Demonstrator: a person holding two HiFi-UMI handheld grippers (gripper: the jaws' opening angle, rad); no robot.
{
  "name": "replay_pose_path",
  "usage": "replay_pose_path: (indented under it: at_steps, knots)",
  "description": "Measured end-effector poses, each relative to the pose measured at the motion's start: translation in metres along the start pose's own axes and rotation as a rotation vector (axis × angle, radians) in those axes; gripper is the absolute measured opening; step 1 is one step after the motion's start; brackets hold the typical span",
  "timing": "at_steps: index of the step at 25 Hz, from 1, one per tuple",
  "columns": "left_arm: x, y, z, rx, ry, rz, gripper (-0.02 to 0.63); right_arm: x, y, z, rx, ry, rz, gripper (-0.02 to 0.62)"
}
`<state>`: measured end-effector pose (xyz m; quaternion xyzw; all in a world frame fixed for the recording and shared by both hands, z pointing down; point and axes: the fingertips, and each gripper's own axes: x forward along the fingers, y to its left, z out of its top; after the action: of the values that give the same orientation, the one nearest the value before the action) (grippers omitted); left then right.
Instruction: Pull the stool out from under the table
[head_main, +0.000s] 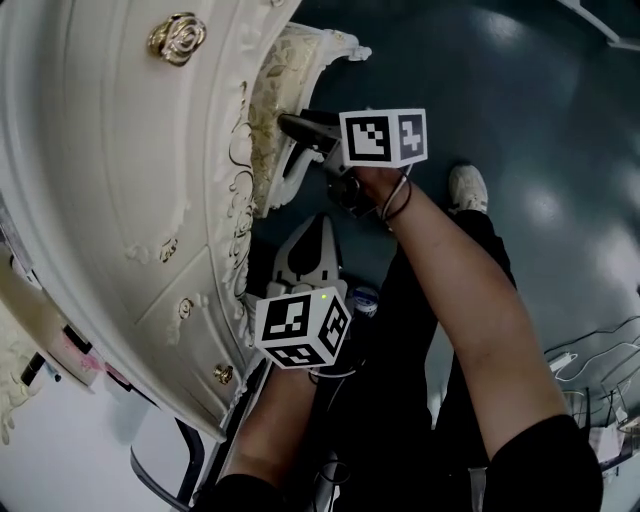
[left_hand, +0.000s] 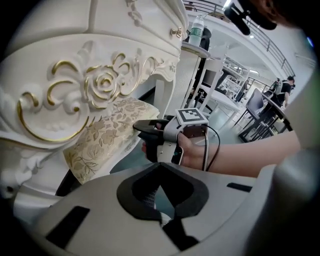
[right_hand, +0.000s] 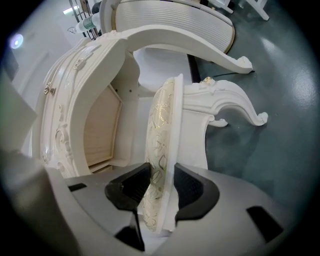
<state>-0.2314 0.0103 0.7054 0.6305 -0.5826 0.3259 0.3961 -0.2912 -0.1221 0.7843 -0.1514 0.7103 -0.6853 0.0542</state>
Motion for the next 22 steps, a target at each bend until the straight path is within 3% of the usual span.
replay_pose_path:
  at_steps: [11, 17, 22]
  knots:
    - [-0.017, -0.041, 0.0, -0.003, 0.001, -0.048, 0.0, -0.092, -0.017, 0.02, 0.036, -0.055, -0.066, 0.158]
    - [-0.017, -0.08, 0.016, 0.015, -0.004, -0.09, 0.0, -0.186, -0.034, 0.041, -0.043, -0.04, -0.14, 0.158]
    - [-0.017, -0.1, 0.032, 0.049, -0.013, -0.14, 0.0, -0.229, -0.04, 0.043, 0.007, -0.051, -0.15, 0.158]
